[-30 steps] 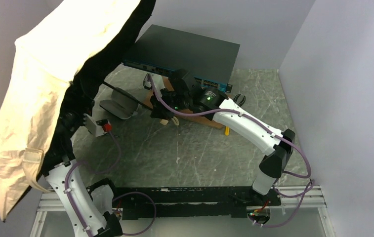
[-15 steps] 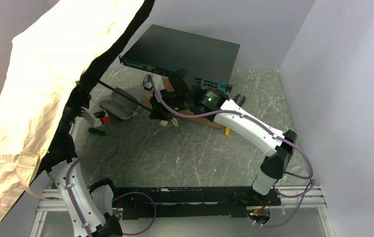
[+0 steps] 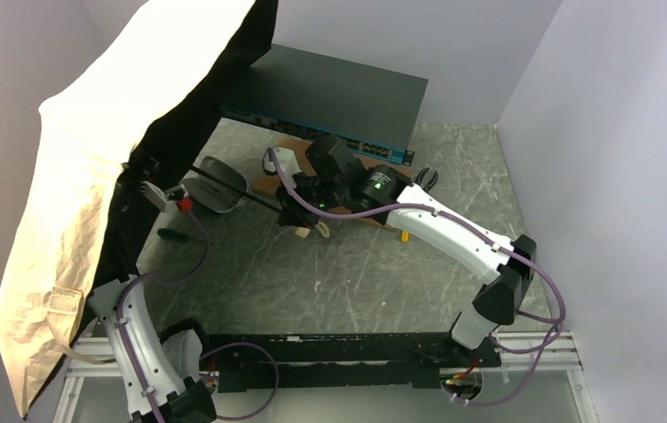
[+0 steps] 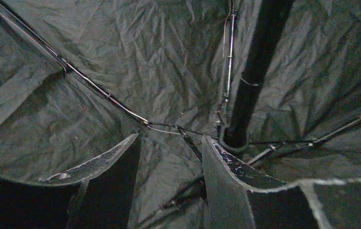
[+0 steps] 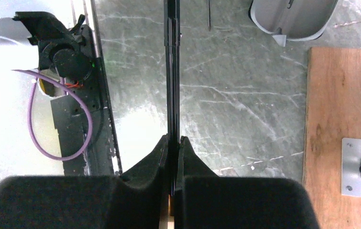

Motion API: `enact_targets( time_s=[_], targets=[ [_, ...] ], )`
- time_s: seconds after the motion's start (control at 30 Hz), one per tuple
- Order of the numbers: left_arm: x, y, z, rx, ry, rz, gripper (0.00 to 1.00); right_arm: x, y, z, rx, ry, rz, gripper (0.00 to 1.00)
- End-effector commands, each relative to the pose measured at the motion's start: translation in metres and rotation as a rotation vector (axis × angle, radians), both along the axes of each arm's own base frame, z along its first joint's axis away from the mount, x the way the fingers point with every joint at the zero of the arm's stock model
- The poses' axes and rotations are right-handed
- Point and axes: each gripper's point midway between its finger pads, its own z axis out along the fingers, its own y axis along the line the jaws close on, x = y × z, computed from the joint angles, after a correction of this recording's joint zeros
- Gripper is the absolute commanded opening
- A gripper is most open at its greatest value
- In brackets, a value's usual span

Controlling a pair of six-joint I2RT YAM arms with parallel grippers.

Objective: Open the umbrella

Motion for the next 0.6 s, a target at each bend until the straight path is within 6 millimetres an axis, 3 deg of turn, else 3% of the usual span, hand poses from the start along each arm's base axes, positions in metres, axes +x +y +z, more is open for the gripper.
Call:
enact_targets(
  time_s=[0.0,0.13,0.37,0.57],
  targets=[
    [0.006,0.016,0.015,0.028,-0.052,0.074,0.55,-0.008,0.0,0.075,0.199,-0.154,0.044,0.0],
    [0.007,0.015,0.005,0.017,-0.001,0.063,0.51,-0.006,-0.002,0.08,0.206,-0.172,0.031,0.0],
    [-0.009,-0.015,-0.039,-0.006,0.204,-0.055,0.65,0.005,-0.003,0.085,0.215,-0.21,-0.02,0.0],
    [-0.012,-0.008,-0.064,-0.013,0.327,-0.01,0.66,0.007,-0.004,0.09,0.227,-0.229,-0.029,0.0]
  ],
)
